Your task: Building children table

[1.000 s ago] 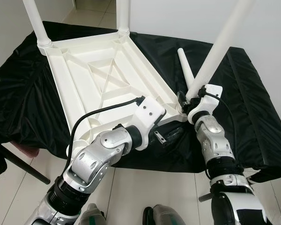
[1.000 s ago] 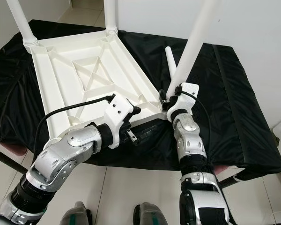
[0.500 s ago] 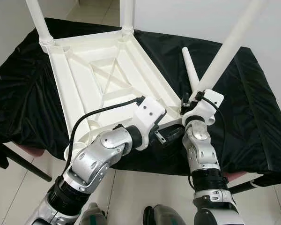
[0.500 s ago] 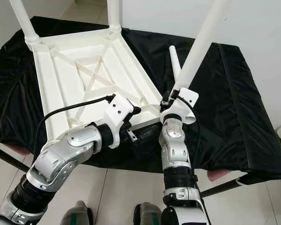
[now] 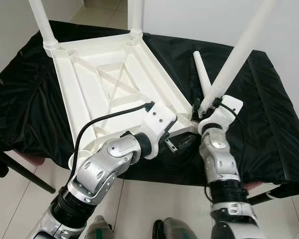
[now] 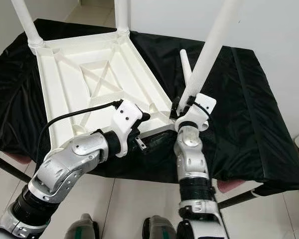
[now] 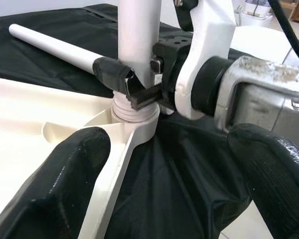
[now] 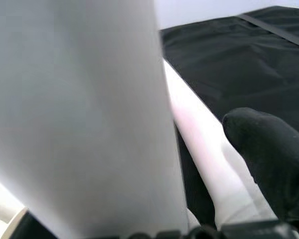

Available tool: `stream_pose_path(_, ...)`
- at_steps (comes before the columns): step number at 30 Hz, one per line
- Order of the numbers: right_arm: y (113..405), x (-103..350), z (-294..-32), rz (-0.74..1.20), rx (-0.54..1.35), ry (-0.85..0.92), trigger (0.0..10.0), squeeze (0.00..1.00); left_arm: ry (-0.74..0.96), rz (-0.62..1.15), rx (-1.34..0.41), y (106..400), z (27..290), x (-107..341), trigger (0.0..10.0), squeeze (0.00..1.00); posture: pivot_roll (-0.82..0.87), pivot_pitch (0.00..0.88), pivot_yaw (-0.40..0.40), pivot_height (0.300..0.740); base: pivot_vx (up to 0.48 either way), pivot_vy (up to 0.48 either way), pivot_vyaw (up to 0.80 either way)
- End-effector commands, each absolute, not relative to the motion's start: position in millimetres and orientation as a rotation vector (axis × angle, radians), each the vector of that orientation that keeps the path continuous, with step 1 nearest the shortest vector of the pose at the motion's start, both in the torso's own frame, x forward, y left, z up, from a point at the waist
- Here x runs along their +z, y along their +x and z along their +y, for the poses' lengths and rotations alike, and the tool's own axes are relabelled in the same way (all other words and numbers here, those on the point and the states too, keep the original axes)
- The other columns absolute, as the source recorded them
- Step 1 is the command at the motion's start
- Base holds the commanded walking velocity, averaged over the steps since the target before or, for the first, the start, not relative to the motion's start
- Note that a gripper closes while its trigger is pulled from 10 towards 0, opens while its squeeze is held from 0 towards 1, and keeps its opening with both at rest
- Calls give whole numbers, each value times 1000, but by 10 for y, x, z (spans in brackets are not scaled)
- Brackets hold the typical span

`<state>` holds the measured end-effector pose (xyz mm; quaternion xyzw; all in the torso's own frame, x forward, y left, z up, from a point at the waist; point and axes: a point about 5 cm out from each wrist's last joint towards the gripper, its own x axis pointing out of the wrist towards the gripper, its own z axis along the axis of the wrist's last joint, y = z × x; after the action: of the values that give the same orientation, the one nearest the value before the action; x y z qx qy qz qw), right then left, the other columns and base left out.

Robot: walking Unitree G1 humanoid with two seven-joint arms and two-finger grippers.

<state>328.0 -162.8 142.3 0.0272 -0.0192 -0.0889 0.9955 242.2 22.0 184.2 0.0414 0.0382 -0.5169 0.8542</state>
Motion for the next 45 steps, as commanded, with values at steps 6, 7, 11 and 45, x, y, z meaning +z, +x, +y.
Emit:
stream_pose_path(6, 3368, 1386, -1728, -17, 95, 22, 10000, 27, 99, 88, -1128, 2398, 203, 1830, 10000, 0, -50, 14, -50, 740, 0, 0, 0)
stream_pose_path(7, 3368, 1386, -1728, -17, 95, 22, 10000, 27, 99, 88, -1128, 2398, 203, 1830, 10000, 0, -50, 14, -50, 740, 0, 0, 0)
stream_pose_path(11, 3375, 1350, -1794, 8, 237, -6, 10000, 0, 99, 89, -1127, 2399, 208, 1832, 10000, 0, -50, 21, -42, 740, 0, 0, 0)
stream_pose_path(45, 3506, 1318, -2036, 15, 546, -106, 0, 0, 109, 89, -1116, 2407, 229, 1845, 10000, 0, -38, 33, -32, 740, 0, 0, 0)
